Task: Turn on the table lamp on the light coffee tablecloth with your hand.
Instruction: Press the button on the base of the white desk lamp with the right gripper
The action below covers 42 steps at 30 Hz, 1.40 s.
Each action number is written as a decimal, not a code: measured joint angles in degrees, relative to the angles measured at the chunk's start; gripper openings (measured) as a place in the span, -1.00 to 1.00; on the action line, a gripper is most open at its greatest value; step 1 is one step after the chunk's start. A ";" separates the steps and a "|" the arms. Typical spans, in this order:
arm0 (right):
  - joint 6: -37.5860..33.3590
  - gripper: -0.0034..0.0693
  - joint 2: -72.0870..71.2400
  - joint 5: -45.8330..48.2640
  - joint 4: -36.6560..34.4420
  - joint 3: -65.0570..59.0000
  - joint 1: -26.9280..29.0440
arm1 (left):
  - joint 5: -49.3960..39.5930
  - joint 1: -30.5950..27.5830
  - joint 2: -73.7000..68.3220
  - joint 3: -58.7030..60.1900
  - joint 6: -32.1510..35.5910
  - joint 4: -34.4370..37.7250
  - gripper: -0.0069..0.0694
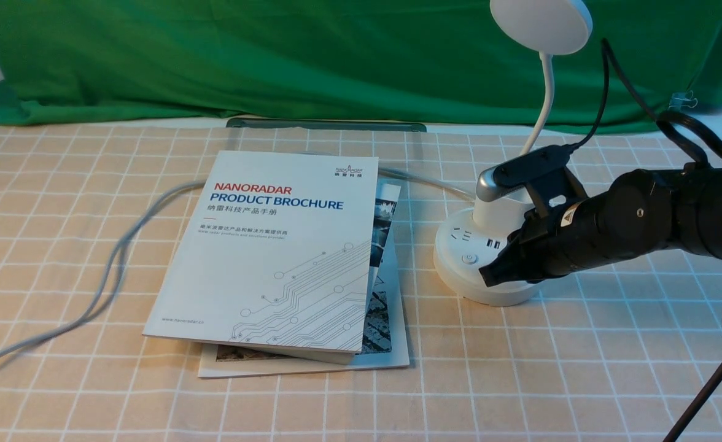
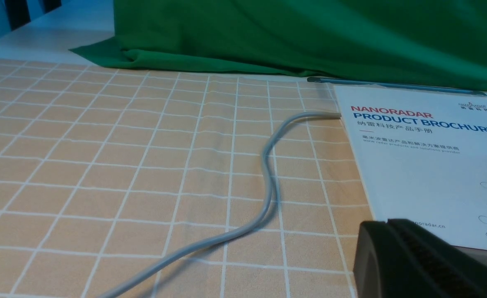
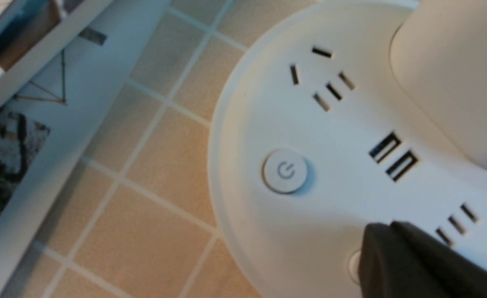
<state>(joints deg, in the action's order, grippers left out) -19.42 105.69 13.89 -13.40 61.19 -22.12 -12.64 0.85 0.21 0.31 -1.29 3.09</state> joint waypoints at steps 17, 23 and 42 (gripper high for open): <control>0.04 -0.82 1.62 -1.42 -0.05 1.12 -0.14 | 0.00 0.00 0.00 0.00 0.00 0.00 -0.76; 0.04 -0.82 -0.81 2.58 0.18 0.47 -0.07 | 0.00 0.00 0.00 0.00 0.00 0.00 -0.76; 0.04 -0.82 -0.89 4.39 1.03 0.47 0.38 | 0.00 0.00 0.00 0.00 0.00 0.00 -0.76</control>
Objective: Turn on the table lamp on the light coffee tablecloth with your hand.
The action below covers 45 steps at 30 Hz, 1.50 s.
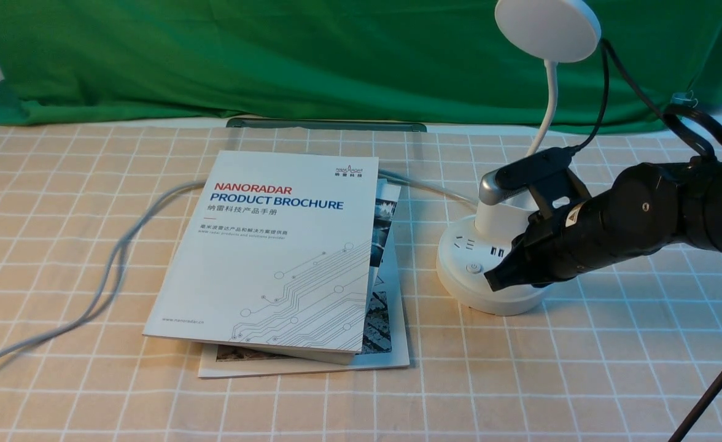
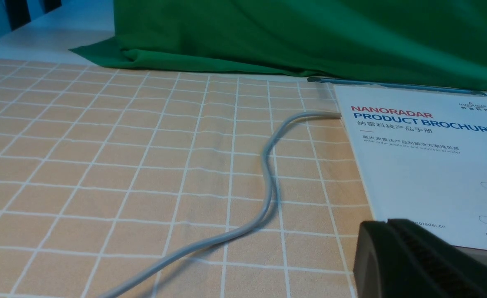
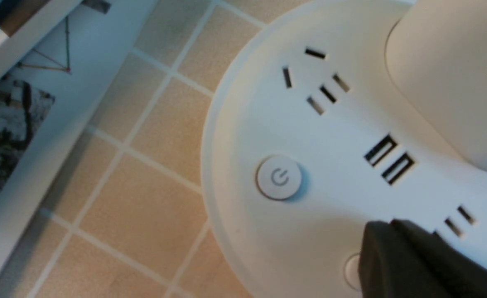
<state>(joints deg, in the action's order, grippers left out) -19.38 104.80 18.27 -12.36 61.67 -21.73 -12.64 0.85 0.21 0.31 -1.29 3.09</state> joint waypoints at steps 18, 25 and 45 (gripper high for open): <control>0.11 -0.82 0.58 -0.48 0.91 0.48 -0.52 | 0.00 0.00 0.00 0.00 0.00 0.00 -0.76; 1.47 -0.82 -10.79 3.35 1.69 -0.86 -0.52 | 0.00 0.00 0.00 0.00 0.00 0.00 -0.76; 7.02 -0.80 -67.44 3.53 1.82 -27.32 -0.52 | 0.00 0.00 0.00 0.00 0.00 0.00 -0.76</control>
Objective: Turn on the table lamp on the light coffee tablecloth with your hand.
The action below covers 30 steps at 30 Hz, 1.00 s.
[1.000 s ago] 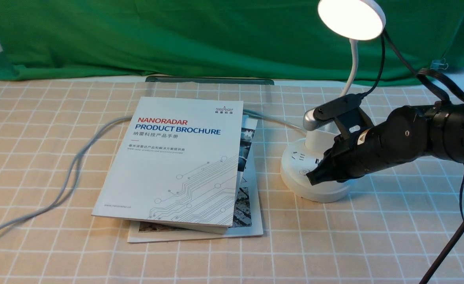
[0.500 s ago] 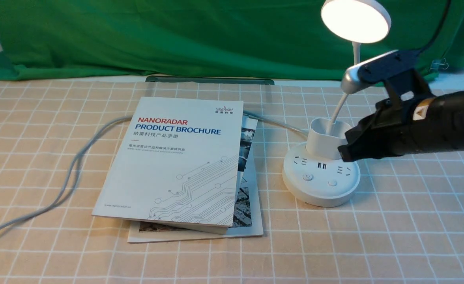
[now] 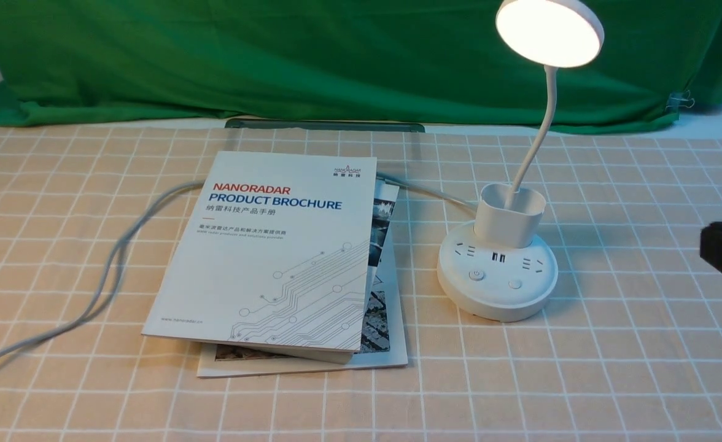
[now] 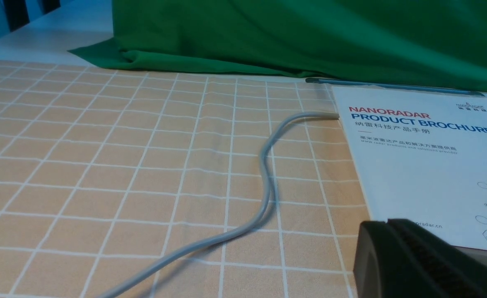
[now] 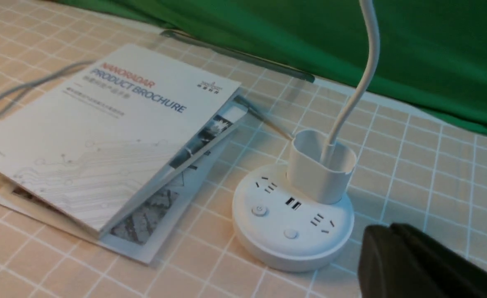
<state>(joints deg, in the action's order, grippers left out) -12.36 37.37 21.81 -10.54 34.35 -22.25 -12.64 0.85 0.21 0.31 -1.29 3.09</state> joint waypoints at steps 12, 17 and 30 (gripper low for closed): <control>0.50 -0.72 -20.38 -2.88 0.26 -11.25 0.00 | 0.00 0.00 0.00 0.00 0.00 0.00 -0.76; 0.50 -0.69 -26.46 -7.49 0.31 -16.83 0.00 | 0.00 0.00 0.00 0.00 0.00 0.00 -0.76; 11.13 -0.62 -32.62 -24.59 7.50 -34.71 12.85 | 0.00 0.00 0.00 0.00 0.00 0.00 -0.76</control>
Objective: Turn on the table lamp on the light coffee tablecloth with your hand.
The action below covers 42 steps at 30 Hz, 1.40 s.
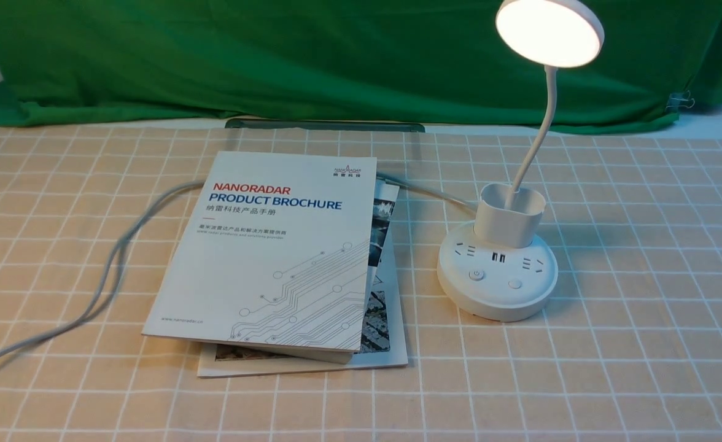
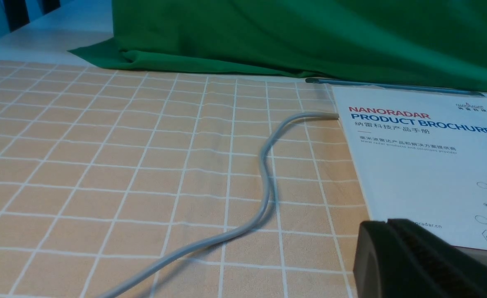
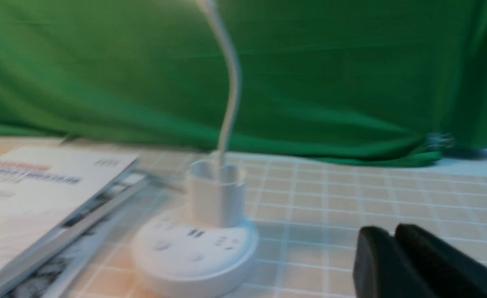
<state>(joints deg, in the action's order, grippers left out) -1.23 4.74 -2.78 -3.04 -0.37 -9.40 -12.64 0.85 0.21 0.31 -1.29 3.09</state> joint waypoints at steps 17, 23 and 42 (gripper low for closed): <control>7.79 -0.55 -4.59 12.77 5.90 -0.23 11.78 | 0.00 0.00 0.00 0.00 0.00 0.00 -0.76; 7.47 -0.51 -4.59 14.61 5.90 -0.23 11.78 | 0.00 0.00 0.00 0.00 0.00 0.00 -0.76; 7.57 -0.45 -4.59 14.81 5.96 -0.23 11.78 | 0.00 0.00 0.00 0.00 0.00 0.00 -0.76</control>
<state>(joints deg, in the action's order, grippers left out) 6.35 0.15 12.03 2.92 -0.60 2.39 -12.64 0.85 0.21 0.31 -1.29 3.09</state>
